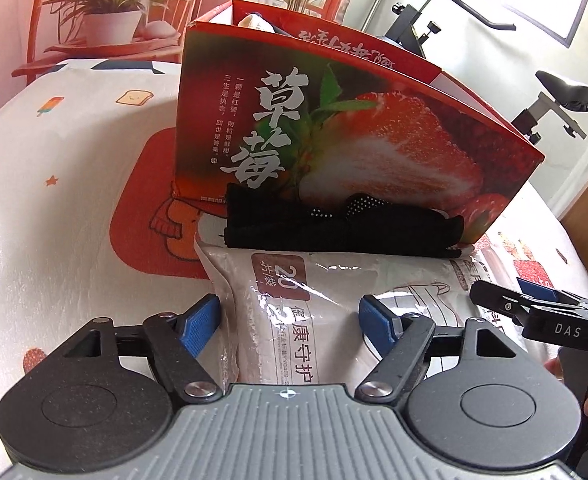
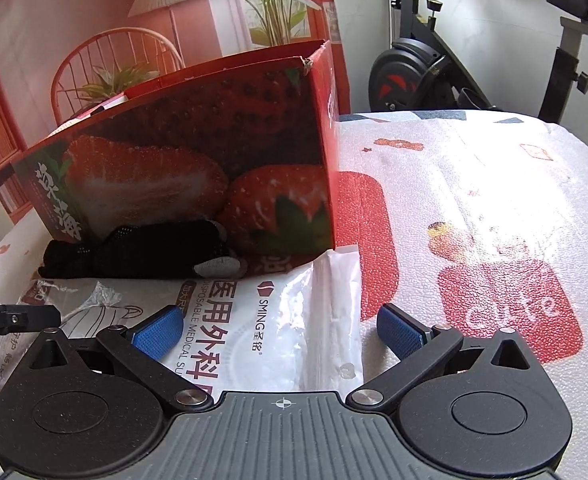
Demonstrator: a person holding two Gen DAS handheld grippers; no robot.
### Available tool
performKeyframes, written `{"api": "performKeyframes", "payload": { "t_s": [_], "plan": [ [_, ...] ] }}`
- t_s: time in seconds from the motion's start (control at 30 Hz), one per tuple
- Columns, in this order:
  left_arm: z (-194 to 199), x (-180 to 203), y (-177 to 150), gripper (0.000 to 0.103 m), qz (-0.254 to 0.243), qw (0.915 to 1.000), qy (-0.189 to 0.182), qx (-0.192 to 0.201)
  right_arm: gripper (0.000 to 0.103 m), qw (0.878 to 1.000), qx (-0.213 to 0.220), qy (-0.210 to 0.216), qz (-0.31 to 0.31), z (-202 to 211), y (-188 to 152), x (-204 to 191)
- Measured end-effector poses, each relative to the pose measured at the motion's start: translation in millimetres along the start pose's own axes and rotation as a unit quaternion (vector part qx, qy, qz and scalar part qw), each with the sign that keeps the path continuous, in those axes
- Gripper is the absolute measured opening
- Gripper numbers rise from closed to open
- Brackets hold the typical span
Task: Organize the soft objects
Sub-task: 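Close both tools on the white mask bag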
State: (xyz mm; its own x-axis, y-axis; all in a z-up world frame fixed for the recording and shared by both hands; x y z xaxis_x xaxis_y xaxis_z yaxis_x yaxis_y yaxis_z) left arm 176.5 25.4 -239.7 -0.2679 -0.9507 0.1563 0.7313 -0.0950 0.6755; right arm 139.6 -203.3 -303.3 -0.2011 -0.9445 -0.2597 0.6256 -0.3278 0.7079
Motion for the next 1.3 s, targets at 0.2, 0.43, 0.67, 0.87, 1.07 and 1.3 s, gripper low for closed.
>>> {"api": "performKeyframes", "payload": {
  "t_s": [0.2, 0.43, 0.67, 0.87, 1.07, 1.3],
  "plan": [
    [1.1, -0.2, -1.5, 0.079, 0.0, 1.0, -0.003, -0.002, 0.103, 1.0, 0.0, -0.003, 0.003, -0.1, -0.4, -1.7],
    [2.3, 0.2, -1.4, 0.079, 0.001, 0.9999, -0.011, -0.013, 0.103, 1.0, -0.009, -0.003, 0.009, 0.7, -0.3, -3.8],
    [6.3, 3.8, -1.9, 0.078, -0.018, 0.9976, -0.044, -0.051, 0.103, 0.999, -0.045, 0.016, 0.024, 4.4, 4.1, -6.6],
    [2.4, -15.8, 7.6, 0.076, 0.017, 0.9957, -0.053, -0.074, 0.103, 0.995, -0.091, 0.026, 0.04, -4.8, 22.3, -6.5],
    [-7.0, -27.7, 22.9, 0.077, 0.025, 0.9931, -0.051, -0.103, 0.103, 0.991, -0.122, 0.021, 0.049, -24.5, 42.2, -5.0],
    [-23.0, -18.9, 38.2, 0.082, 0.018, 0.9882, -0.065, -0.138, 0.103, 0.987, -0.147, 0.021, 0.068, -37.1, 49.6, -14.4]
  ]
}}
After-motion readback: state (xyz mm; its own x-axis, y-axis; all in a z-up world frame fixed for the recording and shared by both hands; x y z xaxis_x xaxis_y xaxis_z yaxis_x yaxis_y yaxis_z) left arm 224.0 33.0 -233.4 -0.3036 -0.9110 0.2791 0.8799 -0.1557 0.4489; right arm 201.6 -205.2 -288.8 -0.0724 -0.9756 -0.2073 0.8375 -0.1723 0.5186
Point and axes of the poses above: each gripper's, at about its wrist camera, not at the fingertips, and z roughly against the way its jaws point, x to its right, y to its top, the point moved 1 cm from there along -z, roughly the way its jaws point, and after that the axes turned 6 degrees about -z, right-handed, at the moved point
